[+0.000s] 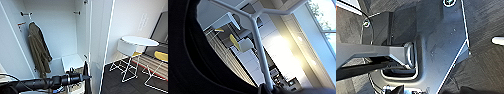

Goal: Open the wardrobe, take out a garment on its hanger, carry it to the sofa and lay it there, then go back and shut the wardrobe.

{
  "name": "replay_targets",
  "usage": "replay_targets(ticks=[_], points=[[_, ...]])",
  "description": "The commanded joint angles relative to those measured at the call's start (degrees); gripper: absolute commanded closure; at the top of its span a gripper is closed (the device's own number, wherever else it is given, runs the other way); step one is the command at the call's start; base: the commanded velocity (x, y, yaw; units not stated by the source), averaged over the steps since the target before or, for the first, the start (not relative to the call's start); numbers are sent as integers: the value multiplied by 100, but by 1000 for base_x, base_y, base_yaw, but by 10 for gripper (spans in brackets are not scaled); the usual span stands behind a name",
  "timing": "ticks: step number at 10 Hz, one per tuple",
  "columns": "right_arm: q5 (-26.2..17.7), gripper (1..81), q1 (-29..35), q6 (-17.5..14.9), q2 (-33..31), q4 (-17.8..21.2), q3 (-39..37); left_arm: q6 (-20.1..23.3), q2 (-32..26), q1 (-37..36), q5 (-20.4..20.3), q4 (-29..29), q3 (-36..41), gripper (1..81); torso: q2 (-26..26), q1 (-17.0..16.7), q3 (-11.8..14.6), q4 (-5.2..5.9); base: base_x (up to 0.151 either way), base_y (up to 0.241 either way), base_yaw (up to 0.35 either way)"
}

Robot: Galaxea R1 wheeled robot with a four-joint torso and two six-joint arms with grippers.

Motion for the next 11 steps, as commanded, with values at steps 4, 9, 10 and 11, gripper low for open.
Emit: replay_targets(ticks=[4, 9, 10, 11], points=[[95, 10, -145, -14, -31, -238, 148, 71, -73, -805, -265, 411, 384, 811, 0, 0, 0, 0, 0, 0, -213], [598, 10, -234, 65, -129, -415, 166, 71, -81, -743, -256, 481, 419, 811, 0, 0, 0, 0, 0, 0, -213], [519, 10, -216, 65, -119, -415, 175, 71, -108, -734, -256, 490, 436, 811, 0, 0, 0, 0, 0, 0, -212], [466, 10, -225, 57, -84, -441, 158, 71, -134, -726, -256, 490, 446, 811, 0, -2, 2, 0, 0, 0, -212]])
